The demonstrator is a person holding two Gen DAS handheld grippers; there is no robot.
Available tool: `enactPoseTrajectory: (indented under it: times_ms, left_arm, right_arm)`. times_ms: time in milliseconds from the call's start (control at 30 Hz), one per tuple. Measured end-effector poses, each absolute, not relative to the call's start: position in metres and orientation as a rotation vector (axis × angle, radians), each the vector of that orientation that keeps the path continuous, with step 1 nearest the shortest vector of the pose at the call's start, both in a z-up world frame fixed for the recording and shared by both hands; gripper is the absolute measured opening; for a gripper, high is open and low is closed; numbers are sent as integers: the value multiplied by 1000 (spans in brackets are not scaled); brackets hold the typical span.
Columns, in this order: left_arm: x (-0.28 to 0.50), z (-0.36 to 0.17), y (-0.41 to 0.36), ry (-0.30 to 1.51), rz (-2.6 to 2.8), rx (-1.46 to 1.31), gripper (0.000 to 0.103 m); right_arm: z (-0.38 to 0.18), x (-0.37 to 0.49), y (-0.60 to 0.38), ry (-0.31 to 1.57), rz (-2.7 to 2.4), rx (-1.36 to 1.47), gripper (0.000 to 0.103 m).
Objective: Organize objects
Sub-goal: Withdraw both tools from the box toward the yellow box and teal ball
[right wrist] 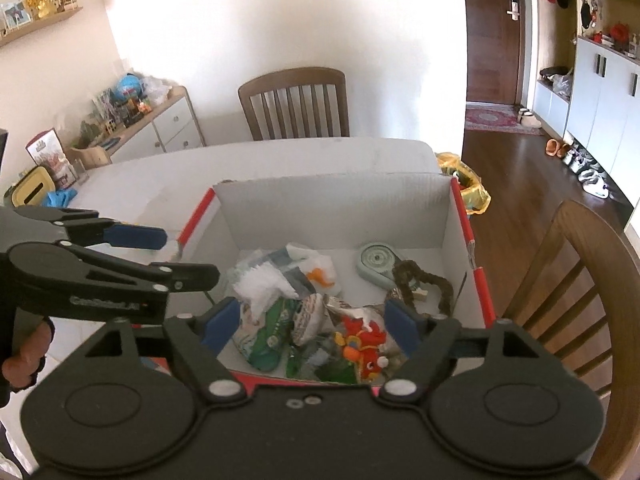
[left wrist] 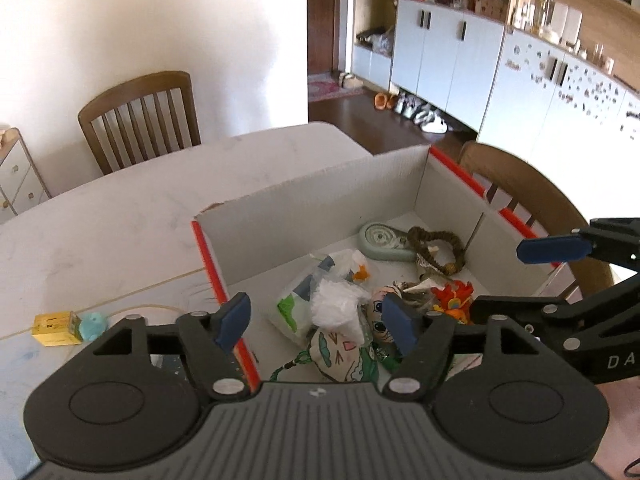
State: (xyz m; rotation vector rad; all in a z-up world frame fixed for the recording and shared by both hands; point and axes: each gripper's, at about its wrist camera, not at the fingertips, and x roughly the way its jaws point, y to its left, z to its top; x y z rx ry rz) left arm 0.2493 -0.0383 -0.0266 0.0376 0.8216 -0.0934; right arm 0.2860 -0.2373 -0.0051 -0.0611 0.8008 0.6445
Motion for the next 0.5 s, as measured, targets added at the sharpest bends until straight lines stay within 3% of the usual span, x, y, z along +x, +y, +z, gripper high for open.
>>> enactPoseTrajectory:
  times_ms: [167,233,500]
  left_arm:
    - [232,-15,-22,792,-99,9,80]
    - [225,-12,-15,780,-102,-1,82]
    - [204,-4,25,756,-101,-36,84]
  right_arm:
    - [-1,272,-229,787,642,-49,91]
    - [3,265,-225,767,642,-32,101]
    - [17,244,-196,732,631,11,102]
